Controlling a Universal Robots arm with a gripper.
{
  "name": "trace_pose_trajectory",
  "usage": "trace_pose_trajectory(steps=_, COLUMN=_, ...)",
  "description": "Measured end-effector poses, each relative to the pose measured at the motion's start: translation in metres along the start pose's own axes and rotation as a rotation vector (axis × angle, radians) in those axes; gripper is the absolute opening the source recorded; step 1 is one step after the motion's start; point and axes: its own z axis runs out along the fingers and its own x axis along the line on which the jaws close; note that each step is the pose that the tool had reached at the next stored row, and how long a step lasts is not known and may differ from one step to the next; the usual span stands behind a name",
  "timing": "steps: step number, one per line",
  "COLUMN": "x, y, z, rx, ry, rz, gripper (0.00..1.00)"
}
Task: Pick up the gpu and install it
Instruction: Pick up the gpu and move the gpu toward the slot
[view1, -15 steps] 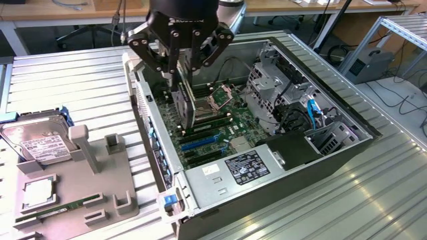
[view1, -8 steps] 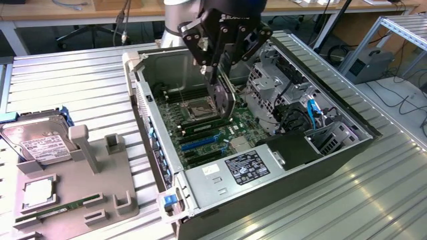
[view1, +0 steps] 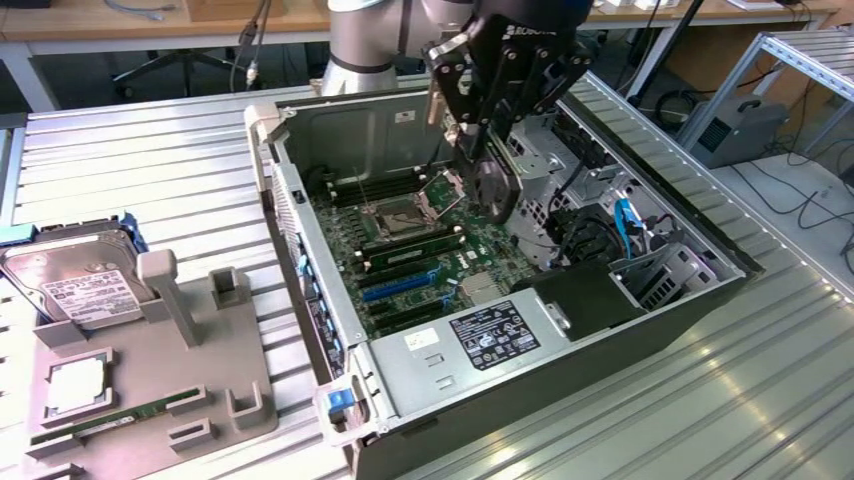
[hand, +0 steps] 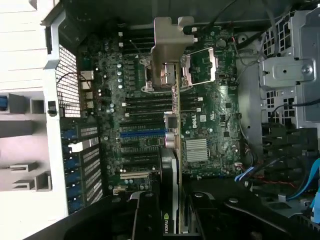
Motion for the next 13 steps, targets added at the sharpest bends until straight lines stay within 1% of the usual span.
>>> trace_pose_trajectory(steps=2, x=-0.010, y=0.0008, z=0.0002, rx=0.0000, ry=0.0000, rz=0.000, gripper=0.27)
trace_pose_trajectory(steps=5, x=-0.034, y=0.0026, z=0.0007, rx=0.0000, ry=0.0000, rz=0.000, gripper=0.27)
trace_pose_trajectory(steps=7, x=-0.054, y=0.0041, z=0.0011, rx=0.0000, ry=0.0000, rz=0.000, gripper=0.27)
trace_pose_trajectory(steps=9, x=-0.069, y=0.0051, z=0.0015, rx=-0.0001, ry=0.0000, rz=0.000, gripper=0.27)
trace_pose_trajectory(steps=13, x=-0.085, y=0.0066, z=0.0018, rx=0.0000, ry=0.0000, rz=0.000, gripper=0.27)
